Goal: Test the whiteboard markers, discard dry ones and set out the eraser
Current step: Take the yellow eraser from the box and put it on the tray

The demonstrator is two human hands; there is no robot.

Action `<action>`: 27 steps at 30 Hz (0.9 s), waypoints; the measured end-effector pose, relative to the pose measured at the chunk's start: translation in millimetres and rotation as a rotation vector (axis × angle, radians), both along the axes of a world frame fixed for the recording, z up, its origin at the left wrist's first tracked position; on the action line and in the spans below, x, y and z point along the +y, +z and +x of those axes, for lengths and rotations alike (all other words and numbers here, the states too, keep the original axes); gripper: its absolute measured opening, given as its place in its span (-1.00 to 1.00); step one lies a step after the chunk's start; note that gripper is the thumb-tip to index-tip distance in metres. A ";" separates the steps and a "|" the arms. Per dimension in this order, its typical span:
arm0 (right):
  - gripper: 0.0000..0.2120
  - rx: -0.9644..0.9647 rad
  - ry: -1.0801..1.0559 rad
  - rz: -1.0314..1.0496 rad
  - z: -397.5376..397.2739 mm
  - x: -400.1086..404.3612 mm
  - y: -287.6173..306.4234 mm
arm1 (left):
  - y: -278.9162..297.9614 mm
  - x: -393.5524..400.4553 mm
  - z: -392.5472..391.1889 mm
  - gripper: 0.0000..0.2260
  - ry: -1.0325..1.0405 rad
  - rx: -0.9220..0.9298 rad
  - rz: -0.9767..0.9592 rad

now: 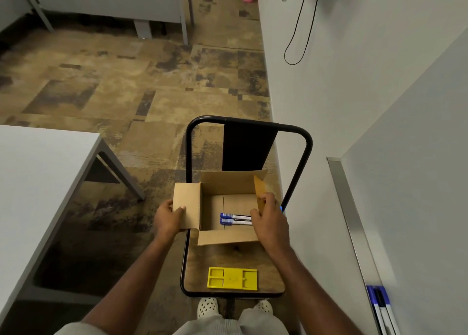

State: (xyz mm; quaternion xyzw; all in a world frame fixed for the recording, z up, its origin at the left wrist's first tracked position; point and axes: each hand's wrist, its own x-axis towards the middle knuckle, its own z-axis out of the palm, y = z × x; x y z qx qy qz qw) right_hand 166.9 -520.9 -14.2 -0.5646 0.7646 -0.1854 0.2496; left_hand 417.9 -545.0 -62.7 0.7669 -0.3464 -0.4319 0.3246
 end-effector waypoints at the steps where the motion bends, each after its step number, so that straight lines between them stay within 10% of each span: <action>1: -0.68 -0.024 -0.013 -0.006 -0.4 1.8 1.1 | 2.6 2.1 -1.7 -0.54 -0.020 -0.141 -0.072; 4: -0.64 -0.078 -0.042 -0.021 0.2 6.2 1.5 | 21.9 5.9 -7.6 -0.61 -0.200 -0.600 -0.510; 7: -0.62 -0.104 -0.051 -0.028 -0.6 8.8 1.6 | 45.4 -1.3 -28.9 -0.81 -0.605 -0.548 -0.785; 10: -0.60 -0.100 -0.041 -0.029 -0.1 10.2 3.6 | 43.9 -19.3 -63.3 -0.77 -1.056 -0.474 -0.517; 15: -0.56 -0.074 -0.017 -0.023 -0.1 11.8 5.9 | 9.5 -49.2 -108.8 -0.67 -1.518 -0.889 -0.195; 27: -0.54 -0.048 -0.018 -0.008 -2.6 9.7 4.8 | -60.0 -70.5 -120.7 -0.57 -1.611 -0.897 -0.178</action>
